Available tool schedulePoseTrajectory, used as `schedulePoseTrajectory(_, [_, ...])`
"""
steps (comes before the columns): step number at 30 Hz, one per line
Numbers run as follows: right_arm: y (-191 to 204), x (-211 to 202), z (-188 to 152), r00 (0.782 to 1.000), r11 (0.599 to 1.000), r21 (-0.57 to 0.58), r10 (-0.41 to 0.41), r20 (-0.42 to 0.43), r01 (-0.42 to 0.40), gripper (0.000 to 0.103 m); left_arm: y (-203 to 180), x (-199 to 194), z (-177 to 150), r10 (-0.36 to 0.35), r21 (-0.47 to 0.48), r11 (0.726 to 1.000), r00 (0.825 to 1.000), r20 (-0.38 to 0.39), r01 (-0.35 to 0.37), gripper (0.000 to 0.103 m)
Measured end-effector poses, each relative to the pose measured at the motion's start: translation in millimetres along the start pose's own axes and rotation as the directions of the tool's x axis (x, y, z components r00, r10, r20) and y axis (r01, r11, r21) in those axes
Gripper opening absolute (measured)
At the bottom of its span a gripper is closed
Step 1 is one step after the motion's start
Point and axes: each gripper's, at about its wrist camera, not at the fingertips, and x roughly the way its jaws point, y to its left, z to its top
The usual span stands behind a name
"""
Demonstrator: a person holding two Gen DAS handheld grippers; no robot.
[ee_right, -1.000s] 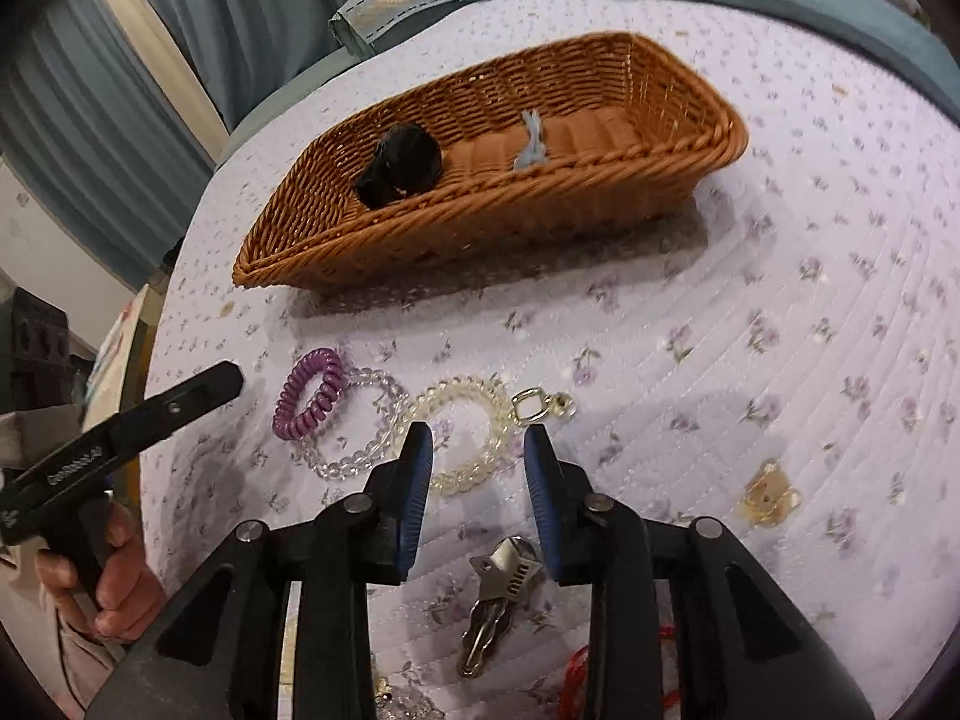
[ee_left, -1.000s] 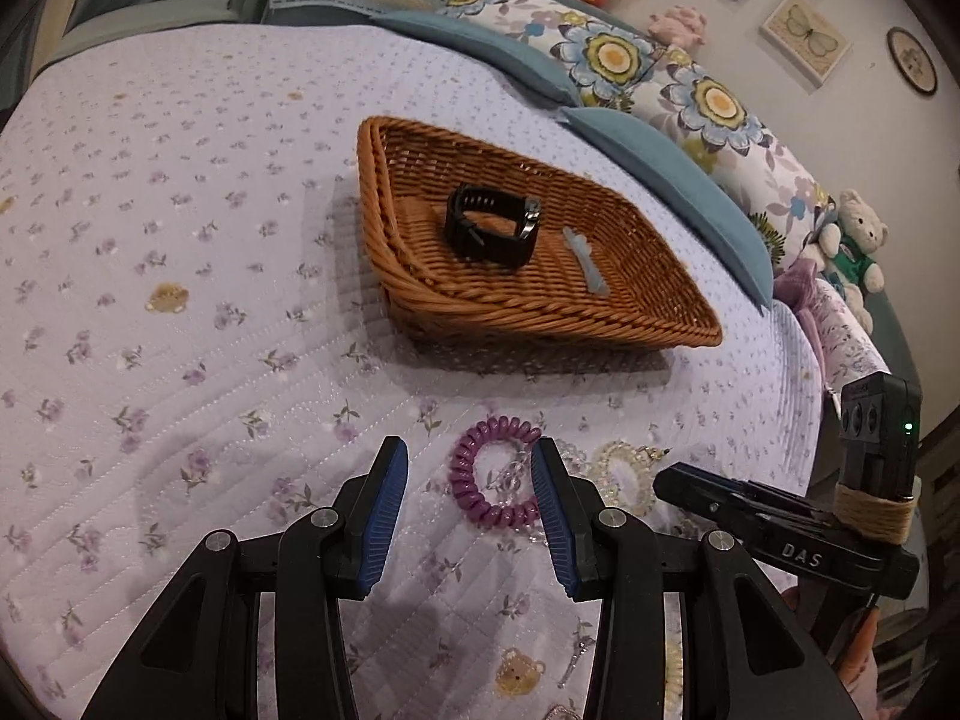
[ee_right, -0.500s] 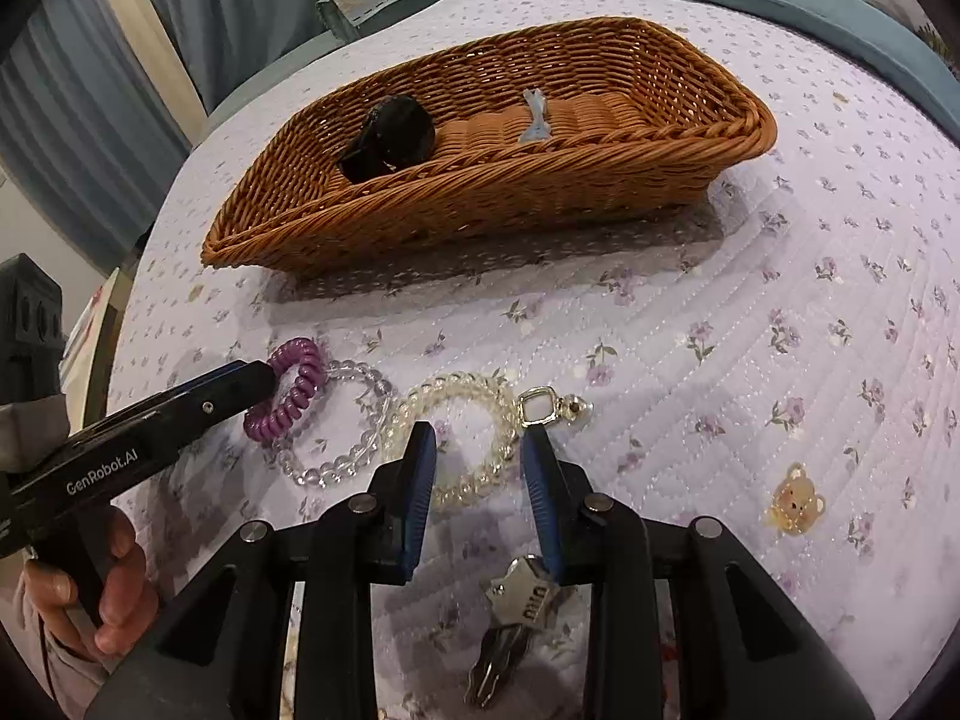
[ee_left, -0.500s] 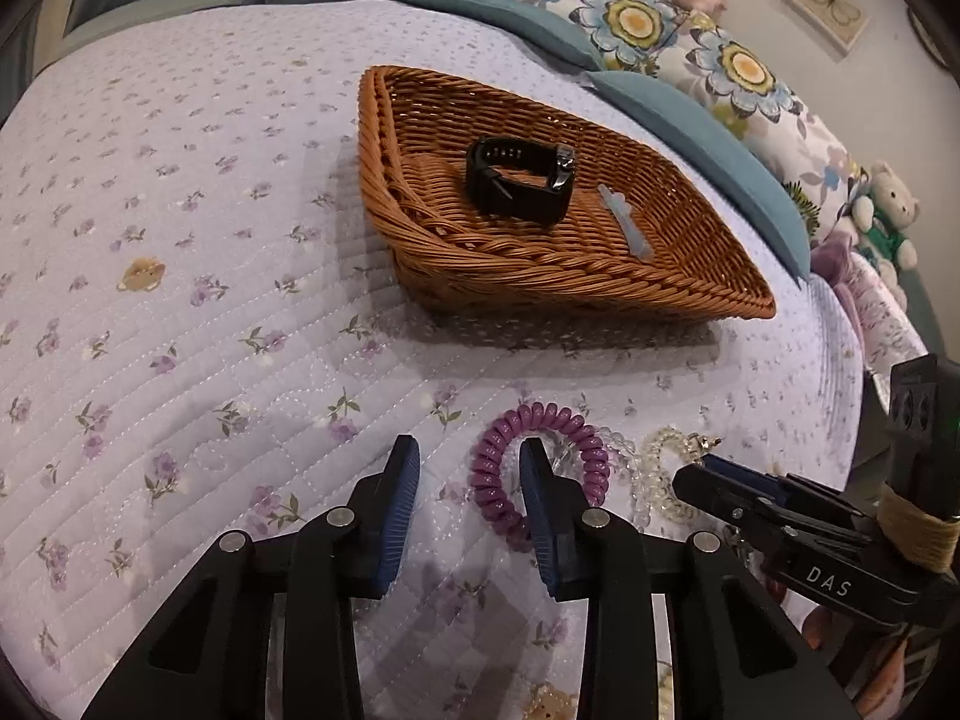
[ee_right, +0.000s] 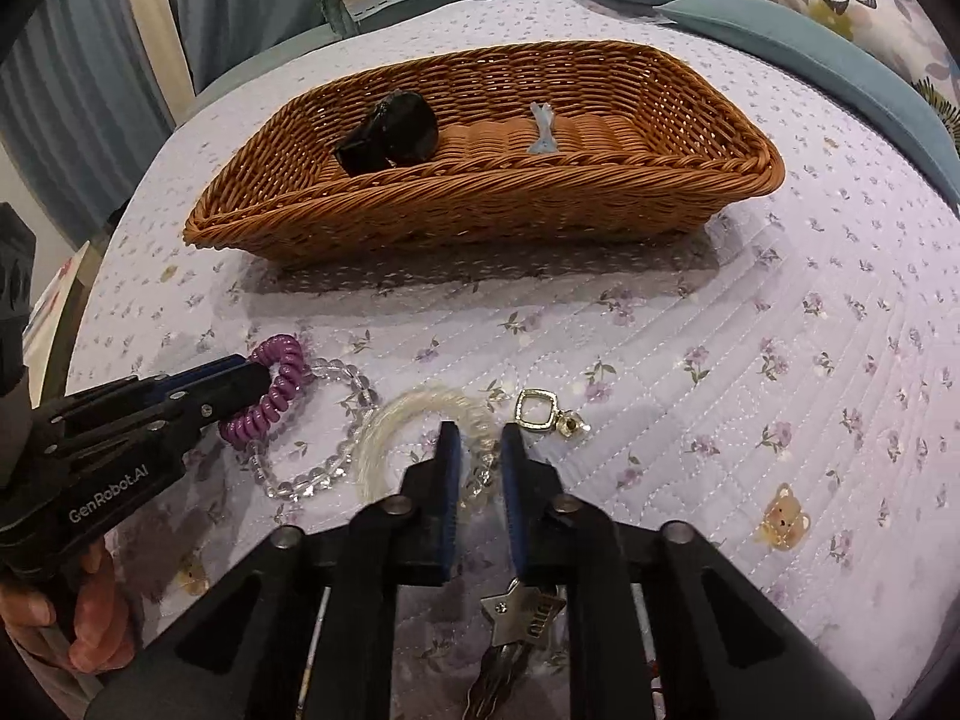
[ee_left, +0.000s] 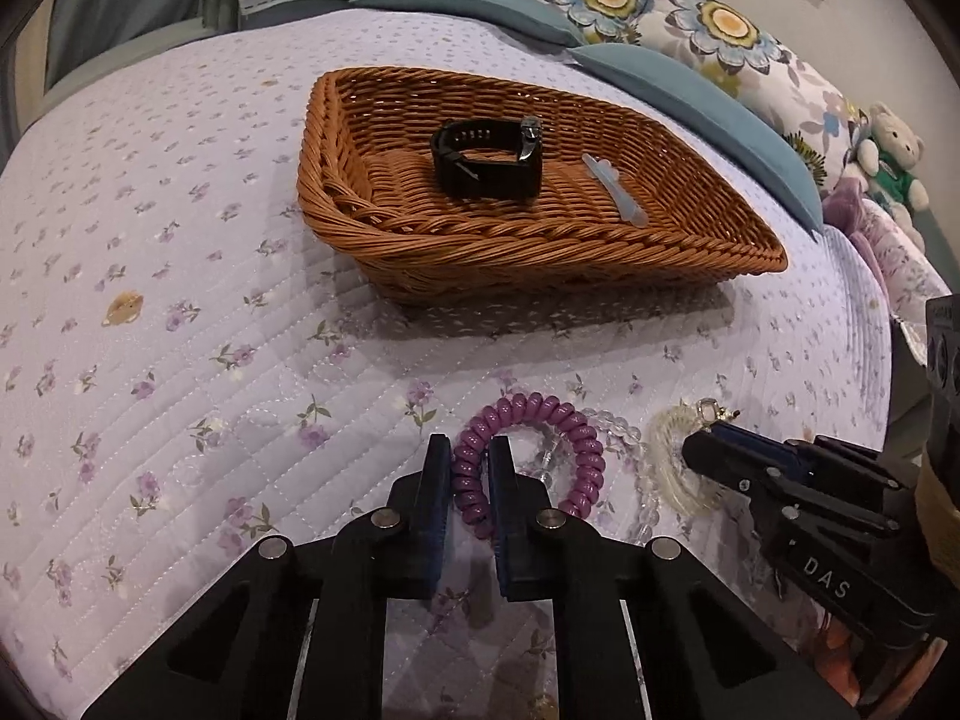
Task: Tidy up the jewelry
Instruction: 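Grasp the purple coil hair tie with the left tool while the right tool grasps a bead bracelet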
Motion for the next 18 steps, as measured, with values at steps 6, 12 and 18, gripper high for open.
schedulePoseTrajectory(6, [4, -4, -3, 1.0, 1.0, -0.024, 0.018, 0.003, -0.018, 0.012, 1, -3, -1, -0.004, -0.006, 1.0, 1.0, 0.015, 0.004, 0.01])
schedulePoseTrajectory(12, [10, -14, -6, 0.999, 0.998, -0.057, 0.04, 0.03, -0.038, 0.012, 8, -23, -4, -0.048, -0.061, 0.997, 0.995, 0.085, 0.053, 0.01])
schedulePoseTrajectory(18, [7, -33, -7, 0.994, 0.997, -0.063, 0.055, 0.095, -0.049, 0.012, 11, -47, -5, -0.099, -0.077, 0.991, 0.982, 0.158, 0.112, 0.01])
